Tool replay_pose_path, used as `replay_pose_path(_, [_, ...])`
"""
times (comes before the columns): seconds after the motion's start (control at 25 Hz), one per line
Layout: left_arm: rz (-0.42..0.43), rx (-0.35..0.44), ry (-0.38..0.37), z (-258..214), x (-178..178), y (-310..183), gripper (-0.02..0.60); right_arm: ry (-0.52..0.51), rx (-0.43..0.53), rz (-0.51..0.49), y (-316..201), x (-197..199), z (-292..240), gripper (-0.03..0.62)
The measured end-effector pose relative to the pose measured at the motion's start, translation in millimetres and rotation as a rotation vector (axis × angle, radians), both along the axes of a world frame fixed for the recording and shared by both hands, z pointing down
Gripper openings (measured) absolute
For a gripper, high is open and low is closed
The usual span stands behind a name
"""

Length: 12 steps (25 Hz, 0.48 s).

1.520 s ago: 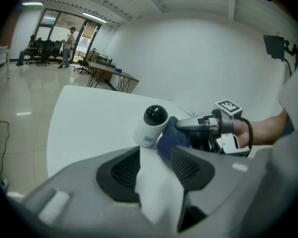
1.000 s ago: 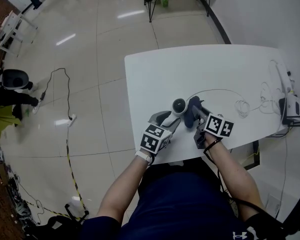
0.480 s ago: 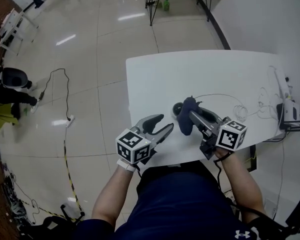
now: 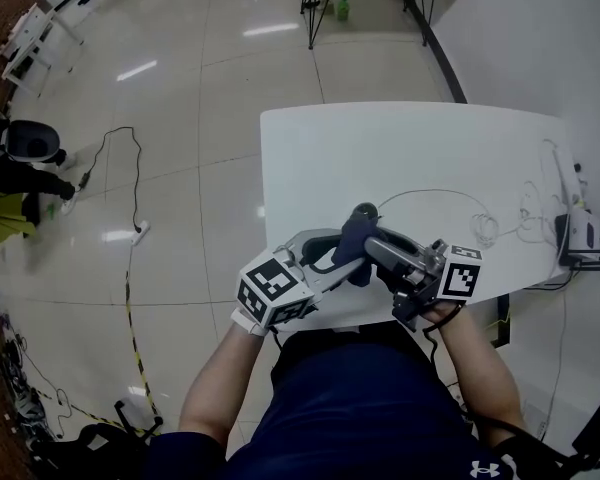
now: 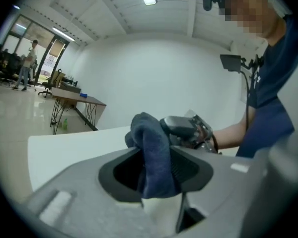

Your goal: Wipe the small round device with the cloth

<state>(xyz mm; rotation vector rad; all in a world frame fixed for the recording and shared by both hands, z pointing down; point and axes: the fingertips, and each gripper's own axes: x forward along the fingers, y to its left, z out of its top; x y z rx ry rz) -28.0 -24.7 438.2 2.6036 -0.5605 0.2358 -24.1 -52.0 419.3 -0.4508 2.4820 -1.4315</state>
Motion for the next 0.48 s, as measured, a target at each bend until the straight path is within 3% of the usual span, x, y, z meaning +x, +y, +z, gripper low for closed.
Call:
replay_pose_path(0.12, [-0.059,-0.031,-0.027,11,-8,-9,0.152,-0.024,-0.009,0.107,-11,17,1,0.167])
replay_pose_path(0.28, [-0.131,-0.004,-0.161,34,-23,-35,0.149,0.008,-0.032,0.285,-28,55,16,0.150])
replay_pose_path(0.4, [-0.106,0.035,-0.243,42,-13,-52,0.150,0.022,-0.062,0.336,-30,74,29,0.130])
replay_pose_path(0.48, [-0.030,0.037,-0.288,46,5,-57,0.150,0.048,-0.070,0.363,-31,84,35,0.126])
